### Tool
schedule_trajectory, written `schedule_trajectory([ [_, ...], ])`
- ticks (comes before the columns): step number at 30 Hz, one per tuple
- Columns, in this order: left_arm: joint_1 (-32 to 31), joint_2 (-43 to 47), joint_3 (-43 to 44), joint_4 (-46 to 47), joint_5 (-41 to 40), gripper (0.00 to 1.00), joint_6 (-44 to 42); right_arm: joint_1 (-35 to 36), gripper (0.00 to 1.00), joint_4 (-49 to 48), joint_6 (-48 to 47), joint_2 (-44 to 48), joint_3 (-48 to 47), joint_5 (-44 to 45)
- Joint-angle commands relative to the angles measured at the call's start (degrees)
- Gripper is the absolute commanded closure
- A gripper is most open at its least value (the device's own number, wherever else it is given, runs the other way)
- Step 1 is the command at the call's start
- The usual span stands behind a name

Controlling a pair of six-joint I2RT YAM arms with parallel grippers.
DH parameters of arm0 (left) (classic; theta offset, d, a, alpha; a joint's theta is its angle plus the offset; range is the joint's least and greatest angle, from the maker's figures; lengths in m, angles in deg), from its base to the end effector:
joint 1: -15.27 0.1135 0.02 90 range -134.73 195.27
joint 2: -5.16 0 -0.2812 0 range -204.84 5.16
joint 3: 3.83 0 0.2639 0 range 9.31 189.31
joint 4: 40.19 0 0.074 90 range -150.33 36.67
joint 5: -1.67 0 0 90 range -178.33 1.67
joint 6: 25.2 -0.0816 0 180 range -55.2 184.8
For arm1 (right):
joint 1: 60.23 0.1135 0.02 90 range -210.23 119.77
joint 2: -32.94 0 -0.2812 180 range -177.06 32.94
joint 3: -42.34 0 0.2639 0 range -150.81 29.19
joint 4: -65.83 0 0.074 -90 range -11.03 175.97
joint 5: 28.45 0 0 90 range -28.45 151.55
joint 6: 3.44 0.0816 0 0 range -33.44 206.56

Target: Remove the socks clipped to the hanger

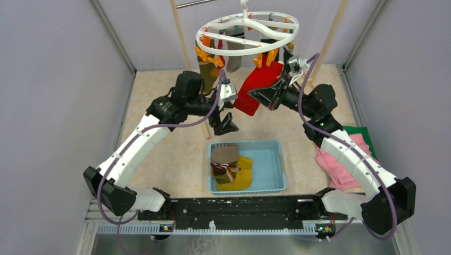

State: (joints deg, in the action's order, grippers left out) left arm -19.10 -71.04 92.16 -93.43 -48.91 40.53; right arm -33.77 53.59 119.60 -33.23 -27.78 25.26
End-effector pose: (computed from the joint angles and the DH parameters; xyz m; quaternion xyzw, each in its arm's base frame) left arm 0.2312 -0.2209 0.4004 0.5453 0.6446 -0.3351 0.4181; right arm 0.2505 0.1786 0.4279 -0.2159 0.5840 0.5394 0.5669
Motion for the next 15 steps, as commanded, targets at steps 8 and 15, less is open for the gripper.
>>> schedule_trajectory([
  [8, 0.78, -6.79, 11.53, 8.63, 4.49, 0.04, 7.79, 4.72, 1.0, -1.29, 5.92, -1.13, -2.93, -2.2],
  [15, 1.04, -5.8, 9.75, 6.7, 8.5, 0.12, 4.98, 5.0, 1.0, -0.05, 7.41, -1.39, -3.54, -2.61],
])
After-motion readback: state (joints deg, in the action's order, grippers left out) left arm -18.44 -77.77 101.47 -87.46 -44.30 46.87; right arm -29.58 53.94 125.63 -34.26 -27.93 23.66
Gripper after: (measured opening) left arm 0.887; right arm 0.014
